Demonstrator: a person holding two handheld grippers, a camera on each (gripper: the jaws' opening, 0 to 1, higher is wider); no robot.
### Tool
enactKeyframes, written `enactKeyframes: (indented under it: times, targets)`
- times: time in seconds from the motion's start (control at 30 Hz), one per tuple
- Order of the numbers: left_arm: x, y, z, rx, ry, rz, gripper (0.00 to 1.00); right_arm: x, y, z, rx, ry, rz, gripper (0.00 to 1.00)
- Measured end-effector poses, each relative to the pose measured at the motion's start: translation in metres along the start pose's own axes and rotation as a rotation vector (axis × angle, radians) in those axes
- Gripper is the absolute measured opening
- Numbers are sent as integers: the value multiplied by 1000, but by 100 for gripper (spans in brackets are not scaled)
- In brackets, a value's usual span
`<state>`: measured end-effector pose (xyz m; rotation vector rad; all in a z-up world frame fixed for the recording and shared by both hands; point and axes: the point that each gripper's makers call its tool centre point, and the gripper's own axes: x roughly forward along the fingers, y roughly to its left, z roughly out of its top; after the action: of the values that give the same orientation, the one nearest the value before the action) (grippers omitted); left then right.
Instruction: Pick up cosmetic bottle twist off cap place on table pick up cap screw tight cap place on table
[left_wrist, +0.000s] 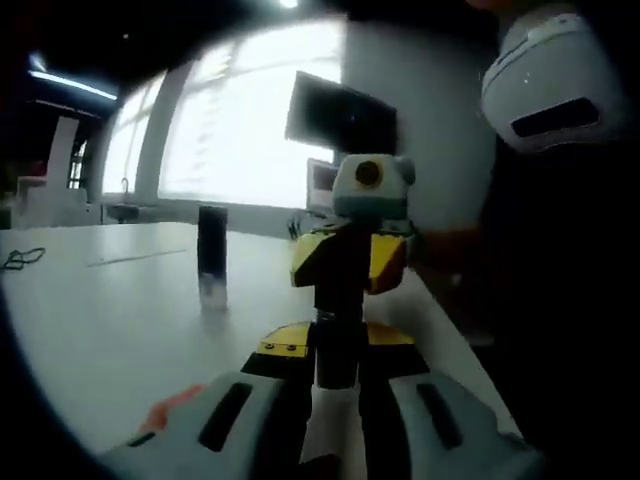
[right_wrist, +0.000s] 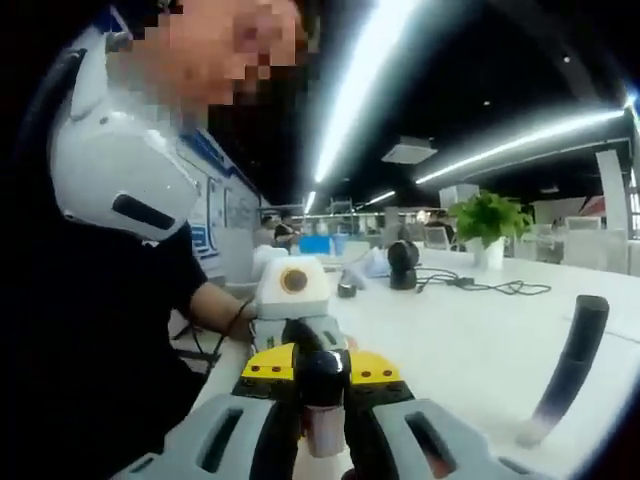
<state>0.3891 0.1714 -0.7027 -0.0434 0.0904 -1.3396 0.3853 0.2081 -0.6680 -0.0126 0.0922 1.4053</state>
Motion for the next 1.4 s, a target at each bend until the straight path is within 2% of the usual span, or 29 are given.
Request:
enactKeyframes:
  times: [0.23, 0.37, 0.43, 0.5, 0.53, 0.6, 0.67, 0.73, 0.87, 0.9, 0.97, 1.07, 1.17, 1.4]
  targets:
    - [2, -5, -4, 22, 20, -15, 6, -2, 5, -4, -16, 38, 27, 10]
    - [1, -4, -3, 20, 14, -12, 6, -3, 2, -2, 4, 32, 13, 10]
    - [0, -2, 0, -13, -2, -17, 6, -3, -1, 0, 38, 26, 5, 10]
    - [0, -1, -1, -72, 8, -26, 6, 0, -4, -1, 70, 46, -14, 10]
    - [0, 1, -1, -60, 9, -28, 6, 1, -4, -1, 76, 53, -21, 10]
    - [0, 1, -5, -119, 44, -40, 6, 1, -7, -4, 109, 49, -57, 10]
    - [0, 0, -6, -81, 39, -54, 6, -3, -7, -5, 141, -10, -85, 10]
    - [0, -7, -4, -28, 26, -90, 6, -4, 1, -2, 62, -41, -84, 10]
    - [-3, -10, -1, -10, 8, -77, 6, -3, 5, 1, 37, -31, -73, 10]
    - [-4, -9, -2, -5, 11, -61, 6, -2, 4, -1, 16, 5, -59, 10]
    - [-4, -8, -1, 4, 5, -63, 6, -1, 8, 0, -14, 25, -10, 10]
    - [-4, -14, 2, -4, -10, -104, 6, -2, 15, 4, -37, 18, 81, 10]
    - [-4, -16, 3, 3, -18, -107, 6, -1, 18, 5, -40, 9, 135, 10]
    - [-1, -13, -3, 51, 15, -69, 6, -6, 14, -4, -46, -4, 183, 11]
